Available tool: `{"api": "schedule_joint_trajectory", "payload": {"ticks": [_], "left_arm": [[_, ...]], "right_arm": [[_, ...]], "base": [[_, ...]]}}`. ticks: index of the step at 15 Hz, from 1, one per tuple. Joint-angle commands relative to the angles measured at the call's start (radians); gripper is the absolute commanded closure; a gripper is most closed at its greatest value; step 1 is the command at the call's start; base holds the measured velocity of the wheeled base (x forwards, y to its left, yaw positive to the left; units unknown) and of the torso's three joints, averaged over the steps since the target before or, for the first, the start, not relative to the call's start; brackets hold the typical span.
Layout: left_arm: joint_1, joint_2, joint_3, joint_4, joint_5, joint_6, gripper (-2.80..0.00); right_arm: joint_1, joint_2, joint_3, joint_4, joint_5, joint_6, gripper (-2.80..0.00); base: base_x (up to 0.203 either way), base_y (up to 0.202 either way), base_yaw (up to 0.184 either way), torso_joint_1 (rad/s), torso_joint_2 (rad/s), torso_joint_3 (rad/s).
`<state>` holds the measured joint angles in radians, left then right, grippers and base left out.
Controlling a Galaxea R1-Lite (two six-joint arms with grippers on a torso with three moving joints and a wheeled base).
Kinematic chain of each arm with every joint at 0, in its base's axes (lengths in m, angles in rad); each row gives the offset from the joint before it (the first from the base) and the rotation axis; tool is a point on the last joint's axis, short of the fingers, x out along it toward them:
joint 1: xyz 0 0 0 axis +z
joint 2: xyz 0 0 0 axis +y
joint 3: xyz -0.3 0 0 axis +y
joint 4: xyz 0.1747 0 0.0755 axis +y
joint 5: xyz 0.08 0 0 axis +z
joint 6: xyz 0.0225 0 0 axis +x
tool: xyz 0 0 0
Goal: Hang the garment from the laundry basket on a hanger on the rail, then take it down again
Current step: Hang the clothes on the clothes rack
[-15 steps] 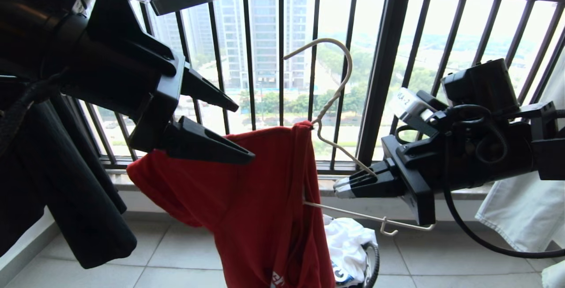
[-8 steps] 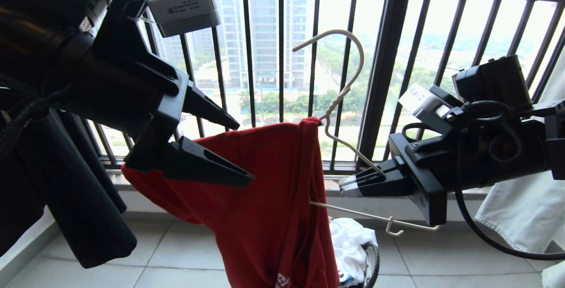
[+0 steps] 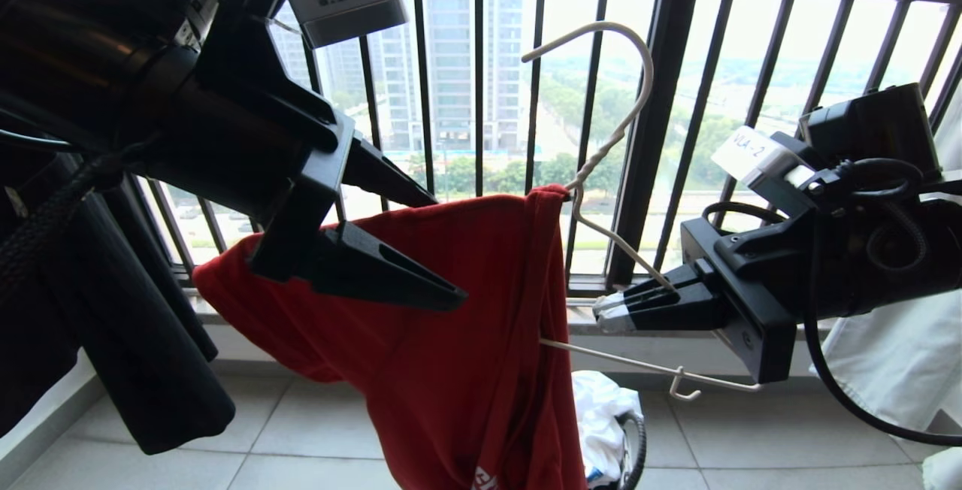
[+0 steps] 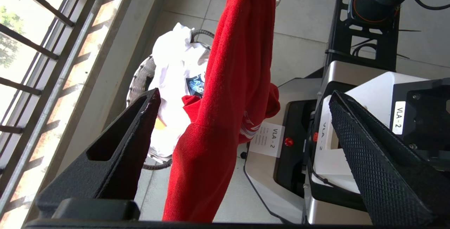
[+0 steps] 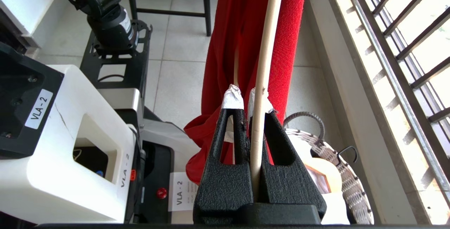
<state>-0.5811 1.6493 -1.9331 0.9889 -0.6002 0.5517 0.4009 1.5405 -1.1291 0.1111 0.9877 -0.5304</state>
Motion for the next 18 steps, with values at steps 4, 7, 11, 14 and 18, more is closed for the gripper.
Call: {"api": "schedule_joint_trajectory", "payload": {"ticks": [4, 7, 11, 14, 18], "left_arm": [[-0.005, 0.027, -0.007, -0.026, -0.004, -0.001, -2.8], [-0.008, 0.03, -0.007, -0.086, -0.003, -0.008, -2.8], [-0.04, 0.035, -0.01, -0.108, -0.003, -0.009, -2.8], [-0.045, 0.043, -0.012, -0.11, -0.001, -0.01, -2.8], [-0.046, 0.044, -0.012, -0.115, -0.001, -0.01, -2.8]], "right_arm": [[-0.008, -0.017, 0.002, 0.001, 0.023, -0.002, 0.0], [-0.007, -0.019, 0.003, 0.001, 0.03, -0.002, 0.0], [-0.008, -0.026, 0.003, -0.001, 0.042, -0.002, 0.0], [-0.008, -0.033, 0.006, -0.004, 0.045, 0.001, 0.0], [-0.008, -0.034, 0.005, -0.005, 0.046, 0.004, 0.0]], "base": [[0.0, 0.0, 0.0, 0.0, 0.0, 0.0], [0.0, 0.0, 0.0, 0.0, 0.0, 0.0], [0.0, 0.0, 0.0, 0.0, 0.0, 0.0], [0.0, 0.0, 0.0, 0.0, 0.0, 0.0], [0.0, 0.0, 0.0, 0.0, 0.0, 0.0]]}}
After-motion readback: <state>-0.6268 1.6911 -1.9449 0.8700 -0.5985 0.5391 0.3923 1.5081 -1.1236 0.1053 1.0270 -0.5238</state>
